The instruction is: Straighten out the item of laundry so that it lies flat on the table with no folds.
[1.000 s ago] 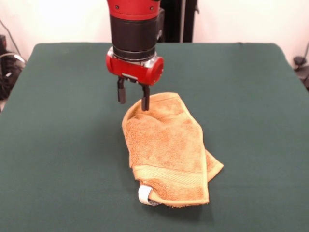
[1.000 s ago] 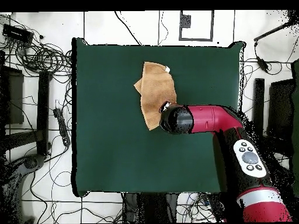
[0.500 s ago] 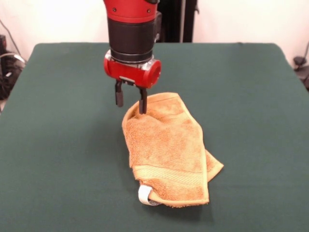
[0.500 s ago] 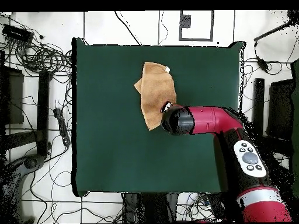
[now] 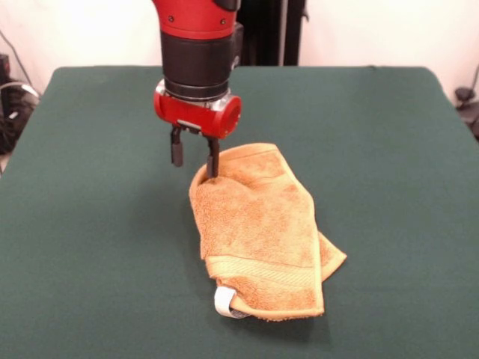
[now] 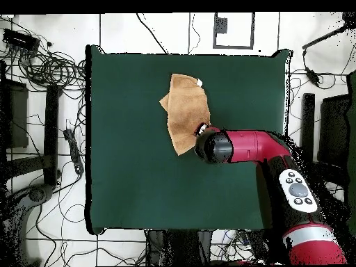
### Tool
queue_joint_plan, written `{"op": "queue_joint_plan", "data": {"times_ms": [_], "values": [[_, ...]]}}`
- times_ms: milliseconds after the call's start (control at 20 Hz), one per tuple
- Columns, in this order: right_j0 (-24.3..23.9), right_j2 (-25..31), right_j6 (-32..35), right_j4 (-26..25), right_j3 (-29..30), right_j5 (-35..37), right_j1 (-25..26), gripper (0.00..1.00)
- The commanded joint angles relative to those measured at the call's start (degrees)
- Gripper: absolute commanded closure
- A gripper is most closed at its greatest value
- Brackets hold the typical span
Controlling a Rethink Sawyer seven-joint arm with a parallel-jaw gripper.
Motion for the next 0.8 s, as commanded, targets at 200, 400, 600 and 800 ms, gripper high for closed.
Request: {"op": "queue_joint_plan", "data": {"times_ms": [200,400,600,800], "values": [[2.97,-0.60,1.53,-1.84,3.67,-3.63,3.17,0.00],[3.35,-1.14,1.19,-2.02,3.33,-3.83,3.48,0.00],[4.49,-2.24,0.83,-3.10,2.54,-4.58,4.35,0.00],[5.17,-2.70,-0.17,-3.35,1.91,-4.63,4.70,0.00]]}}
